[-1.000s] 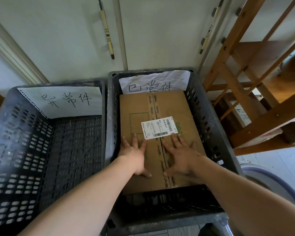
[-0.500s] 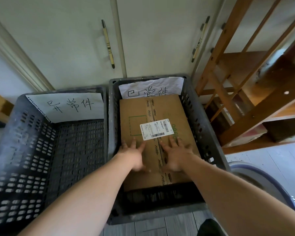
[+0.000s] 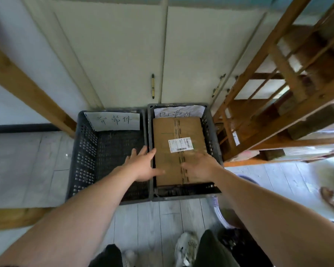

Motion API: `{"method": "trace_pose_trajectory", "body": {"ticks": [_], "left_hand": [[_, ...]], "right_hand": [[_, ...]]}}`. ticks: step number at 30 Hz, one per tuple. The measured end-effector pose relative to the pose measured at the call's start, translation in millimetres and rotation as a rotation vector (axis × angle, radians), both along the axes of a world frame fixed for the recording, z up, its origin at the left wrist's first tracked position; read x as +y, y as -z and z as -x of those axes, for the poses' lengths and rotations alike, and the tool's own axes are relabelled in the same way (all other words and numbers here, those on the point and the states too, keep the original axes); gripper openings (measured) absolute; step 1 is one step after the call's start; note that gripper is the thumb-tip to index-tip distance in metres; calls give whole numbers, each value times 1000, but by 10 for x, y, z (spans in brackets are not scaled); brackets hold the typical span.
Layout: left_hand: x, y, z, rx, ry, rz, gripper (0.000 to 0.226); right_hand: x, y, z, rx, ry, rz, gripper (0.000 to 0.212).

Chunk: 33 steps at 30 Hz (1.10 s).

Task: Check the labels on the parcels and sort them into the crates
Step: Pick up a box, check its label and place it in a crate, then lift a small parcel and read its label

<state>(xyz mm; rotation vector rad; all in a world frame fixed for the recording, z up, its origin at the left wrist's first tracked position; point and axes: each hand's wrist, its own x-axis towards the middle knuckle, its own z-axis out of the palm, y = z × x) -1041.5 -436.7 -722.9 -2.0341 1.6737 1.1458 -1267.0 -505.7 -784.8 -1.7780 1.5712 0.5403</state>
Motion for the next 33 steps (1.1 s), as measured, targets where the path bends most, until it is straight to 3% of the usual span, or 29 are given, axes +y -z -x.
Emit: {"method": "trace_pose_trajectory", "body": {"ticks": [5, 8, 11, 18, 21, 25, 33], "left_hand": [[407, -1077, -284, -25, -13, -4, 94], [623, -1607, -444, -41, 24, -1, 92], [795, -2052, -561, -69, 40, -1, 90], [1061, -2692, -710, -71, 2, 40, 90], [1209, -2888, -697, -79, -40, 105, 91], [1561, -3216, -549, -116, -75, 143, 89], [2191, -3687, -490, -106, -163, 173, 93]], "right_hand": [[144, -588, -16, 1, 37, -57, 70], [521, -1713, -228, -46, 53, -56, 76], [801, -2478, -374, -102, 42, -25, 61], [1043, -3117, -382, -165, 75, 34, 60], [1176, -3331, -308, -152, 41, 85, 40], [1423, -3585, -128, -160, -10, 141, 85], [1819, -4142, 65, -142, -134, 152, 77]]}}
